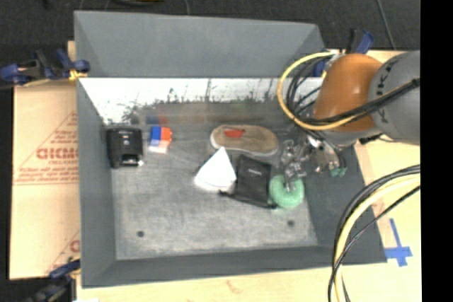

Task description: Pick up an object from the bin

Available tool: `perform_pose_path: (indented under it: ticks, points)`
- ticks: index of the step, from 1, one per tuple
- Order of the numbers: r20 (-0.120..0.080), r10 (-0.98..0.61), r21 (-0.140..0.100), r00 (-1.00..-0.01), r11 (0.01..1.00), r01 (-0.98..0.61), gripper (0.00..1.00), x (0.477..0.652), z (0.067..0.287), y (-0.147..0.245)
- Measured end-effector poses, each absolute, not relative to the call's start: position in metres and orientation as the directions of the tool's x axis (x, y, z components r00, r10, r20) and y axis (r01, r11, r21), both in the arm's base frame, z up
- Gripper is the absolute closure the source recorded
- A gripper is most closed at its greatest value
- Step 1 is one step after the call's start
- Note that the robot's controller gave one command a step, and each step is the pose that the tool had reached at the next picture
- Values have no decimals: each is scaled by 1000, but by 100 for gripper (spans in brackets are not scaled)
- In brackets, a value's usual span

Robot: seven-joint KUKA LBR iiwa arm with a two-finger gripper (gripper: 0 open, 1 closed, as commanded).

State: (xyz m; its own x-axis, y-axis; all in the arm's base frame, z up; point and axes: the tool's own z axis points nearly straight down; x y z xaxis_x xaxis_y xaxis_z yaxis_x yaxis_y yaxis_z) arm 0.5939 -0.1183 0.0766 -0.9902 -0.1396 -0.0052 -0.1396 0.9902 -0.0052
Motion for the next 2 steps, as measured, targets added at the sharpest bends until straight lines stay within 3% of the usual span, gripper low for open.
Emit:
perform_pose_path:
  ticks: [2]
  points:
    - [-4,-167,-1,-986,986,-167,100,590,134,-122]
